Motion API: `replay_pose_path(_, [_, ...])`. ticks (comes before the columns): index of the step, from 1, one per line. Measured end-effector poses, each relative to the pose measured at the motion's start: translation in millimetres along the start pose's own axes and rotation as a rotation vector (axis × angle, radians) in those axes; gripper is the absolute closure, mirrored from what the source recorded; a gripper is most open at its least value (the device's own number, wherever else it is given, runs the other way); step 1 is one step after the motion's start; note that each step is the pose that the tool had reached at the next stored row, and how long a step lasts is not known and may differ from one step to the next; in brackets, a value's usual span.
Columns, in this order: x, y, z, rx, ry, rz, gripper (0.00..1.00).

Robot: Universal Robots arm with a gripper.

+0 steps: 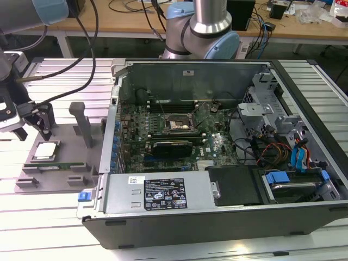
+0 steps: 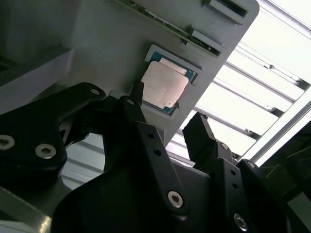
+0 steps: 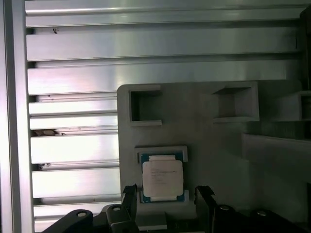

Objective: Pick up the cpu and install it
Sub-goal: 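Pick up the cpu and move it towards the insertion slot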

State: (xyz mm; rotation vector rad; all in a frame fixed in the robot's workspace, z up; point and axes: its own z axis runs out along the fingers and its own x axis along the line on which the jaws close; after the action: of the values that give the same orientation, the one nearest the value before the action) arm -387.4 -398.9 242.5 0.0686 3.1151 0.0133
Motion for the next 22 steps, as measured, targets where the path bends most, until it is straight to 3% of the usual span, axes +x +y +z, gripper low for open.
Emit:
replay_pose_path(1, [0.0, 0.0, 1.0, 0.0006, -0.0001, 0.0, 0.4])
replay_pose_path(3, [-0.1, 0.0, 2.6, 0.0257, -0.0011, -0.004, 0.4])
replay_pose_path(4, [-0.4, 0.0, 3.3, 0.0303, -0.0013, -0.006, 0.4])
replay_pose_path(10, [-3.2, 0.3, 17.6, 0.0304, -0.0012, -0.055, 0.4])
replay_pose_path(18, [-3.9, 3.7, 38.1, 0.0305, -0.0008, -0.058, 0.4])
replay_pose_path(22, [-3.8, 5.0, 44.4, 0.0305, -0.0008, -0.058, 0.4])
